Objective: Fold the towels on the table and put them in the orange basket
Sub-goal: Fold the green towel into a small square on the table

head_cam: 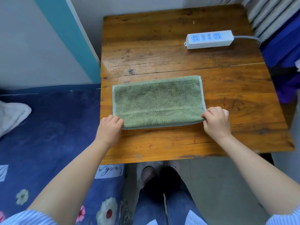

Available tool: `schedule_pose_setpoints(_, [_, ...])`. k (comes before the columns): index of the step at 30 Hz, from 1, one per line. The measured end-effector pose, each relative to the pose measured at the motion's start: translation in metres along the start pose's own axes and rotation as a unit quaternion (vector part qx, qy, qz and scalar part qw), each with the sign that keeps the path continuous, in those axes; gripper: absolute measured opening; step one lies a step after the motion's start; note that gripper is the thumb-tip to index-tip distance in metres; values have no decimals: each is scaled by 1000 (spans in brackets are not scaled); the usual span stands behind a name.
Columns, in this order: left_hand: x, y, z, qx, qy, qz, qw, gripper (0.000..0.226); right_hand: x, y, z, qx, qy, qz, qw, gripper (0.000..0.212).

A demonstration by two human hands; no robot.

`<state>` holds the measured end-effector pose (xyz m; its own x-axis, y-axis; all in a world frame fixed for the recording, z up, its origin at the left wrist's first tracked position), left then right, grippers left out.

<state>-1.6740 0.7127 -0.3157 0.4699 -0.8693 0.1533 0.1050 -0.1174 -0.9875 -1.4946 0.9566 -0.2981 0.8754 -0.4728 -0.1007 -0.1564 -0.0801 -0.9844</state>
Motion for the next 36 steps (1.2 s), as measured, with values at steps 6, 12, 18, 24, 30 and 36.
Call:
schedule_pose_setpoints(6, [-2,15,-3,-2,-9,-58,998,36,2,18,-2,31,-30,-66,997,32])
schedule_pose_setpoints(12, [-1,22,-16,45,-44,-101,993,25,3,24,7,38,-38,-114,992,36])
schedule_pose_setpoints(18, [1,22,-9,28,-40,-93,994,26,6,32,7,45,-23,-135,990,22])
schedule_pose_setpoints(24, [-7,8,6,51,-68,-42,995,34,12,25,-18,18,11,-115,993,29])
schedule_pose_setpoints(30, [-48,27,25,163,-167,-100,967,46,-33,46,-78,-78,-15,-153,985,25])
schedule_pose_setpoints(36, [-103,34,11,148,-184,-87,968,52,-101,82,-96,-59,-38,-219,973,48])
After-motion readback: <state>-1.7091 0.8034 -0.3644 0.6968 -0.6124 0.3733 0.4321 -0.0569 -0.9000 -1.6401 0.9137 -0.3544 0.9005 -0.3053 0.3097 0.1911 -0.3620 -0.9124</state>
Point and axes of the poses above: each hand's wrist, its own x-axis away from the middle knuckle, its own y-axis out of the palm, z = x × y, the point moved 7 cm from there along -x, towards the middle knuckle, and after that the axes turned 11 degrees about -z, right-handed, at the moved point
